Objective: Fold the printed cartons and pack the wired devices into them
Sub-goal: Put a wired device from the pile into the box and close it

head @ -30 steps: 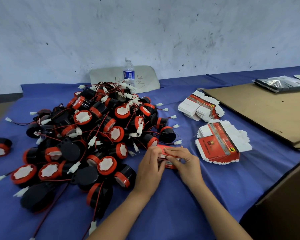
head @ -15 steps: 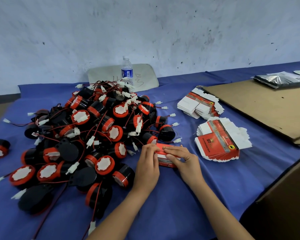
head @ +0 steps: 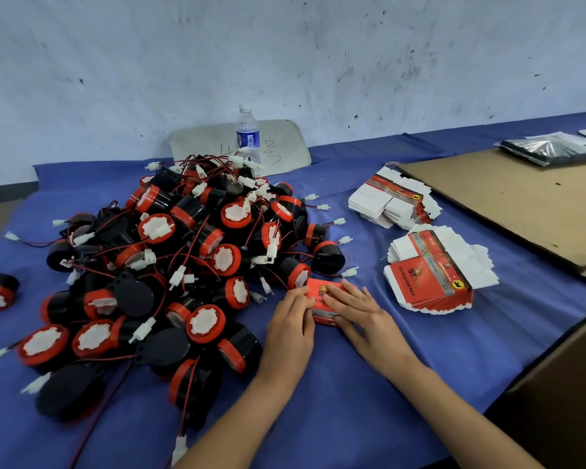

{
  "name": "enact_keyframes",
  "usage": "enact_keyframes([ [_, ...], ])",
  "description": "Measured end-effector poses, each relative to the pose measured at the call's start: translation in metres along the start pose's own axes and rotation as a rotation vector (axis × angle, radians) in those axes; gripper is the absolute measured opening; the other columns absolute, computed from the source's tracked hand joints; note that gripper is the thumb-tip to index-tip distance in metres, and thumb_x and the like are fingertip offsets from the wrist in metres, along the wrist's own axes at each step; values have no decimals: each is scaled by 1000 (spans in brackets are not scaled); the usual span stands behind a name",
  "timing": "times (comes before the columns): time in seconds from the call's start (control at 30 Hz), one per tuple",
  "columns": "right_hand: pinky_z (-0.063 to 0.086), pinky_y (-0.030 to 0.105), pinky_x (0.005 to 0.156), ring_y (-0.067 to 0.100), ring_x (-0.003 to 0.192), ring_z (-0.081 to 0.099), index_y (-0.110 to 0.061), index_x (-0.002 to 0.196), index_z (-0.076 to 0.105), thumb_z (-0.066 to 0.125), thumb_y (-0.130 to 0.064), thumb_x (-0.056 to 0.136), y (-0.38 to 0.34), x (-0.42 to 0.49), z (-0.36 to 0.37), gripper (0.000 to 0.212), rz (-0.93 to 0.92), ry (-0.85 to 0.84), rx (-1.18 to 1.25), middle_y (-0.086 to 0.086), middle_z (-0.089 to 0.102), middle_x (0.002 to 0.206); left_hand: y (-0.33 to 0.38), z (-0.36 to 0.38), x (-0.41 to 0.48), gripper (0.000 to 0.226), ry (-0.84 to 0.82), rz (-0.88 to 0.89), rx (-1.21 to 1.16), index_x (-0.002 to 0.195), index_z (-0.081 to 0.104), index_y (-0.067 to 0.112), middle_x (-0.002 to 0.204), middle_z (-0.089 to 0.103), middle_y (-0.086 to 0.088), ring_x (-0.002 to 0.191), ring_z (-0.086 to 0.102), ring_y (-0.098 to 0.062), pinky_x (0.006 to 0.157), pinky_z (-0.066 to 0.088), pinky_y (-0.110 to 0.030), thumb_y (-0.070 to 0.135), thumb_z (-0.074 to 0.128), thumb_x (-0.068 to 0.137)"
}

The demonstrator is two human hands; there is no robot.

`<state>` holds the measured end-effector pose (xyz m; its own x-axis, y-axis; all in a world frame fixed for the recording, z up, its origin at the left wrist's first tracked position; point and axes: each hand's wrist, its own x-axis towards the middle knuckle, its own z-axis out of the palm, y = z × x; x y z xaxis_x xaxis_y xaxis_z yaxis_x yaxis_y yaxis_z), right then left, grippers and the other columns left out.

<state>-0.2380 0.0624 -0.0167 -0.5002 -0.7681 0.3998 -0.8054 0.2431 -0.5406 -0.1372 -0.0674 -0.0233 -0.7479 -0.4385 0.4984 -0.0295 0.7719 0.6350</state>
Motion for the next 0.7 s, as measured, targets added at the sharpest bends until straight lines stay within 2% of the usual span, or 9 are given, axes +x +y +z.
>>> enact_keyframes([
  [0.1, 8, 28, 119, 15, 143, 16, -15, 137, 50, 57, -6, 96, 0, -1, -1, 42, -10, -37, -60, -7, 37, 146, 0, -1, -1, 19, -25, -20, 19, 111, 65, 2, 128, 58, -3, 118, 55, -18, 99, 46, -29, 3, 54, 95],
  [0.23, 12, 25, 118, 14, 146, 5, -25, 140, 47, 59, -14, 96, 2, -1, -3, 46, 17, -66, -94, -16, 28, 149, 0, -1, -1, 32, -89, -14, 54, 127, 56, 4, 142, 48, -2, 129, 46, -17, 105, 38, -24, 5, 55, 95],
  [0.3, 21, 30, 118, 14, 144, 18, -24, 140, 46, 61, -9, 93, 1, -3, -3, 51, 46, -99, -17, -13, 26, 152, 0, 1, -3, 50, -163, -28, 42, 143, 40, 9, 150, 38, 0, 136, 36, -14, 106, 30, -16, 7, 55, 95],
  [0.37, 31, 30, 113, 16, 138, 33, -21, 138, 49, 66, -4, 88, 0, -8, -2, 55, 39, -58, 23, -3, 32, 151, 1, 1, -4, 62, -195, -58, 6, 148, 29, 13, 151, 34, 1, 138, 33, -13, 106, 28, -13, 9, 58, 93],
  [0.43, 42, 26, 102, 16, 126, 45, -22, 130, 57, 73, -6, 83, -2, -12, -2, 52, 51, 78, 111, 1, 42, 140, -1, 0, -5, 67, -187, -27, -17, 146, 31, 16, 153, 31, 4, 137, 33, -12, 109, 32, -21, 11, 65, 88],
  [0.5, 48, 21, 90, 8, 112, 54, -30, 119, 61, 76, -11, 81, -8, -13, -6, 44, 141, 219, 287, -2, 50, 125, -1, -2, -7, 71, -200, 36, -18, 146, 32, 20, 153, 25, 13, 133, 31, -8, 110, 30, -23, 15, 69, 85],
  [0.53, 46, 18, 85, 7, 104, 57, -33, 112, 63, 74, -18, 82, -12, -12, -7, 35, 191, 279, 344, -4, 55, 116, -2, -2, -8, 72, -204, 65, -16, 146, 33, 21, 151, 26, 15, 133, 31, -7, 110, 29, -23, 17, 70, 85],
  [0.6, 39, 12, 80, 7, 93, 56, -31, 97, 66, 66, -38, 82, -20, -9, -9, 16, 235, 371, 293, -8, 60, 99, 0, -3, -9, 65, -189, 103, -40, 143, 39, 18, 144, 34, 16, 132, 36, -6, 107, 33, -20, 23, 71, 86],
  [0.7, 41, 20, 78, 13, 88, 53, -16, 89, 63, 54, -49, 84, -30, -7, -4, 35, 129, 403, 115, -8, 59, 87, 3, -6, -11, 54, -178, 131, -124, 132, 50, 15, 126, 39, 25, 116, 47, 0, 95, 38, -8, 27, 73, 85],
])
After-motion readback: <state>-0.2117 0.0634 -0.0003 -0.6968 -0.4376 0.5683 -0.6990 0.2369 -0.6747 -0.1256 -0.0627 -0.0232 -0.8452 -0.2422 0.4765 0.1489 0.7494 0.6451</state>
